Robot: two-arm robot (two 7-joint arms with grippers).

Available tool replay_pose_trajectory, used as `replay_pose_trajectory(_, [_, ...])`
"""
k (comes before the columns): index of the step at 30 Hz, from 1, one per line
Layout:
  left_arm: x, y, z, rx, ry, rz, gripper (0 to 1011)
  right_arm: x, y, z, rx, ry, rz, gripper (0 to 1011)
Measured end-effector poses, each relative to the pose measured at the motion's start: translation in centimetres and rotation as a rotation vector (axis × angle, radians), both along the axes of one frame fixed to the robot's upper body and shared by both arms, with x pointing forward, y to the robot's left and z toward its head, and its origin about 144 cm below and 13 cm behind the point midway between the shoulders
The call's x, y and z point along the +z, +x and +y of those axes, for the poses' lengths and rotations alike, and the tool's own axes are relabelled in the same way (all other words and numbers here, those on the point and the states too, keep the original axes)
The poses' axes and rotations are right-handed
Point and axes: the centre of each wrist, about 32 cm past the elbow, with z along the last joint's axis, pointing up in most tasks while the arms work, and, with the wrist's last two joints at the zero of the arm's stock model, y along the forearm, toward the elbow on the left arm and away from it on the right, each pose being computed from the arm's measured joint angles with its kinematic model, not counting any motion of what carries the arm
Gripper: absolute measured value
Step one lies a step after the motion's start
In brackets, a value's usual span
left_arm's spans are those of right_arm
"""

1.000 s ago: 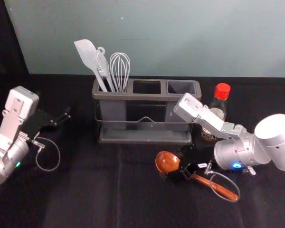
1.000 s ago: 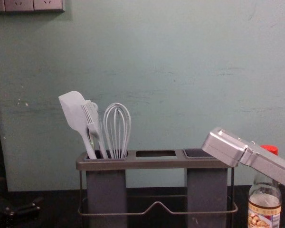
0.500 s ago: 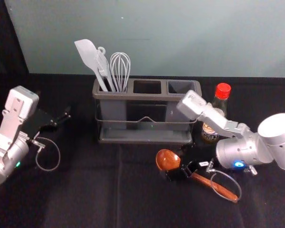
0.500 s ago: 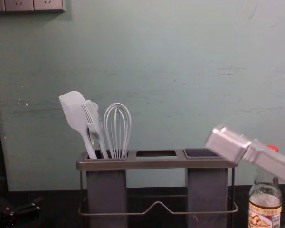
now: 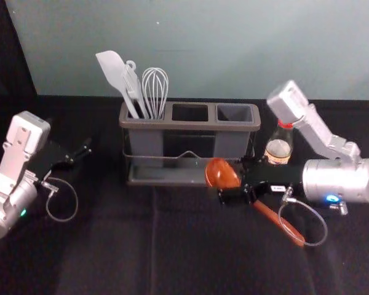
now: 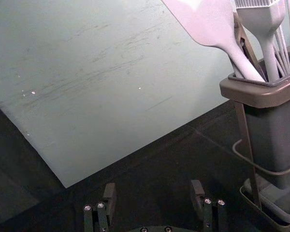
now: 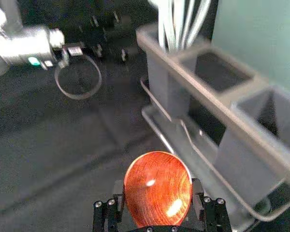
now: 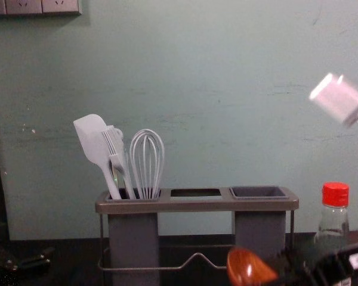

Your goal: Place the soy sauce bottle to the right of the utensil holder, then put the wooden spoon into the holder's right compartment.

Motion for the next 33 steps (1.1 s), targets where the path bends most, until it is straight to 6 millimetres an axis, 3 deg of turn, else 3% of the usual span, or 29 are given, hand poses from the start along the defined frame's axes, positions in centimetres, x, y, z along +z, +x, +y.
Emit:
replay_pose_trajectory(10, [0.0, 0.0, 0.0, 0.000, 0.000, 0.000, 1005, 3.9, -1.8, -0.7, 0.028, 0.128, -0.142, 837])
replay_pose_trajectory(18, [0.0, 0.0, 0.0, 0.000, 0.000, 0.000, 1005, 5.3, -2.0, -1.2, 0.042, 0.208, -0.186, 837])
replay_pose_trajectory(33, [0.0, 0.0, 0.0, 0.000, 0.000, 0.000, 1005, 5.5, 1.2, -2.6, 0.002, 0.457, -0.338, 837])
